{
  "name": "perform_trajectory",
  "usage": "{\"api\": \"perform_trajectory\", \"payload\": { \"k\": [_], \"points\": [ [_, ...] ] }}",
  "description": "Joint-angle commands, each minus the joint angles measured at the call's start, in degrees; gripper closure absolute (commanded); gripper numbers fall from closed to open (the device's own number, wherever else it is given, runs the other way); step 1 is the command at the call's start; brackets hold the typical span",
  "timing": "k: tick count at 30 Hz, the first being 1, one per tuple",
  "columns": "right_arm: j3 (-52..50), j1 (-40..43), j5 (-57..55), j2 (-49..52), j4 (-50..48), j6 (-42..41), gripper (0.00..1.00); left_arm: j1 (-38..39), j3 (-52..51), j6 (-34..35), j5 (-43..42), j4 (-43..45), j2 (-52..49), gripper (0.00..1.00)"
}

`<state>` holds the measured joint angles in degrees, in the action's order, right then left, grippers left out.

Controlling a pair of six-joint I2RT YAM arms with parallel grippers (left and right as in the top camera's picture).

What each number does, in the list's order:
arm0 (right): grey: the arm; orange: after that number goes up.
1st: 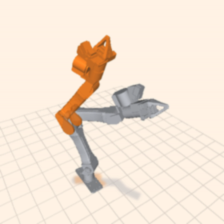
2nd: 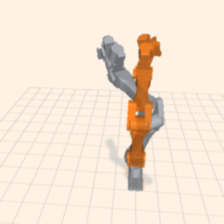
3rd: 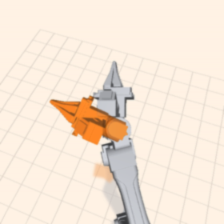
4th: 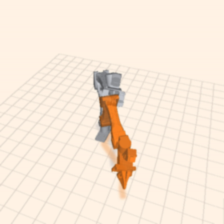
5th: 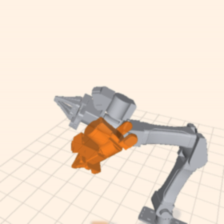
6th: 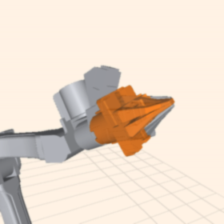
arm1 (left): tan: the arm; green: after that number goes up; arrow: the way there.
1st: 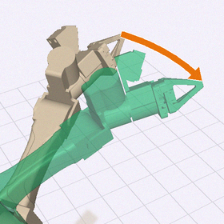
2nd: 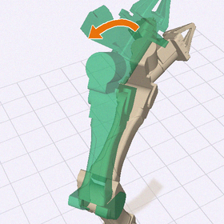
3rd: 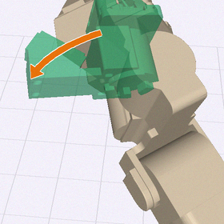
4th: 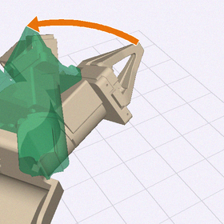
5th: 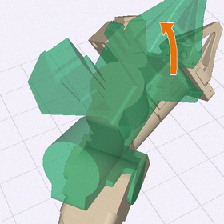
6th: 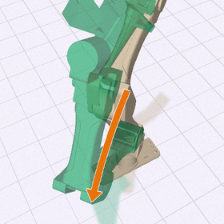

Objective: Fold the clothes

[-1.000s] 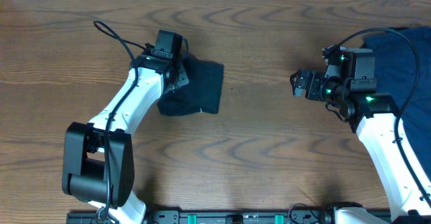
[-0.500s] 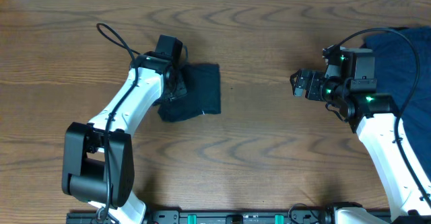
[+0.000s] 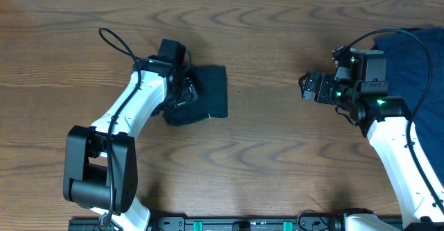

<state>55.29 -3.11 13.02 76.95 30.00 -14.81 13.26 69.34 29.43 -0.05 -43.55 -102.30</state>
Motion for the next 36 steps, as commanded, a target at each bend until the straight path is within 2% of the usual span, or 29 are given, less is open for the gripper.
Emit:
{"api": "perform_trajectory", "payload": {
  "k": [1,6,16,21,25,28,32,36],
  "points": [
    [-0.2,0.4,-0.4,-0.8,0.0,0.7,0.01,-0.3,-2.1,1.4,-0.8,0.8,-0.6,0.07],
    [-0.2,0.4,-0.4,-0.8,0.0,0.7,0.01,-0.3,-4.2,2.9,-0.9,1.4,-0.7,0.07],
    [-0.2,0.4,-0.4,-0.8,0.0,0.7,0.01,-0.3,-10.6,5.2,-0.9,9.7,-0.7,0.07],
    [-0.2,0.4,-0.4,-0.8,0.0,0.7,0.01,-0.3,-11.4,5.2,-0.9,11.2,-0.7,0.09],
    [-0.2,0.4,-0.4,-0.8,0.0,0.7,0.01,-0.3,-11.4,5.2,-0.9,11.6,-0.7,0.29],
    [-0.2,0.4,-0.4,-0.8,0.0,0.7,0.01,-0.3,-11.4,5.2,-0.8,11.6,-0.7,0.28],
    [-0.2,0.4,-0.4,-0.8,0.0,0.7,0.01,-0.5,-11.1,5.2,-0.9,11.8,-0.5,0.19],
    [-0.2,0.4,-0.4,-0.8,0.0,0.7,0.01,-1.1,-10.9,5.2,-1.0,11.7,-0.1,0.18]
  ]
}}
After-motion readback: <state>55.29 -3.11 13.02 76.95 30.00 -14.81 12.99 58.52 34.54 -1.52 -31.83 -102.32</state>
